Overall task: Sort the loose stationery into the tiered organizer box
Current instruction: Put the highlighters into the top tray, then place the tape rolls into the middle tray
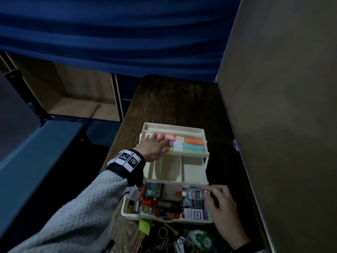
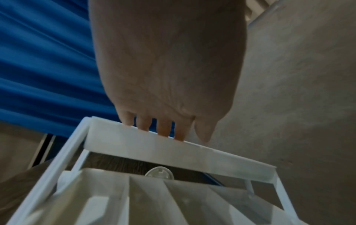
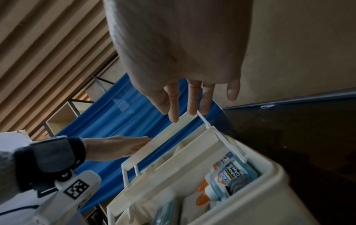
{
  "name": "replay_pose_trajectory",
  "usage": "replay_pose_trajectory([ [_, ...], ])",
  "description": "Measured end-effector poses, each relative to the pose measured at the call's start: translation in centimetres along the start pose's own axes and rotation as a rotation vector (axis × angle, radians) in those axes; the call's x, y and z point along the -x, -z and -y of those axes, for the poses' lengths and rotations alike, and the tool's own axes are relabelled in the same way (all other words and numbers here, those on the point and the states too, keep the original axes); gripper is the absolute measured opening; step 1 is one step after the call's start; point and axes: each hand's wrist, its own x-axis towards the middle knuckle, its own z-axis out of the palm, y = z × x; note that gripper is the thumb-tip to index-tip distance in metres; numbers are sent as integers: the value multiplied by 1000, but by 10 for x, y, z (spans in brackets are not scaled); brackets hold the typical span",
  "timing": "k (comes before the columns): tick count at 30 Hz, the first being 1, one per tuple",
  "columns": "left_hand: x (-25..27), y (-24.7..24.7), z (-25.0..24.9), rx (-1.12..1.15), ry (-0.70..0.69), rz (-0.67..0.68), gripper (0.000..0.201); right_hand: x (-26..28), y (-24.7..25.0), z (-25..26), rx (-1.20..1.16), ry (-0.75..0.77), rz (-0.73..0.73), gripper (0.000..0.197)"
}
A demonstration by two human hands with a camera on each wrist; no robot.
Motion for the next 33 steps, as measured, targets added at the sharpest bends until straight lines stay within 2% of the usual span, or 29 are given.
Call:
replay_pose_trajectory([
  [5, 33, 3, -4, 51, 61, -245, 47, 24, 6, -16, -41, -12, -50, 20],
  [9, 94, -28, -21, 360, -117, -612, 28, 47, 8, -32, -54, -59, -103, 20],
  [11, 131, -56, -34, 438, -160, -690, 18, 59, 6, -40, -41, -102, -100, 20],
  [14, 173, -103, -45, 462, -175, -579, 9, 77, -2, -50, 11, -135, -82, 20],
  [17, 198, -145, -42, 373, -174, -331, 12, 97, -13, -57, 46, -164, -21, 20],
  [20, 216, -175, -28, 300, -106, -113, 18, 118, -24, -65, 116, -197, 50, 18],
  [26, 240, -192, -4, 349, 67, -84, 15, 148, -23, -79, 138, -385, 46, 19],
  [30, 246, -193, 0, 381, 76, -77, 14, 159, -29, -73, 237, -357, 207, 15],
  [33, 246, -194, -1, 381, 76, -59, 16, 167, -43, -66, 285, -302, 203, 9],
])
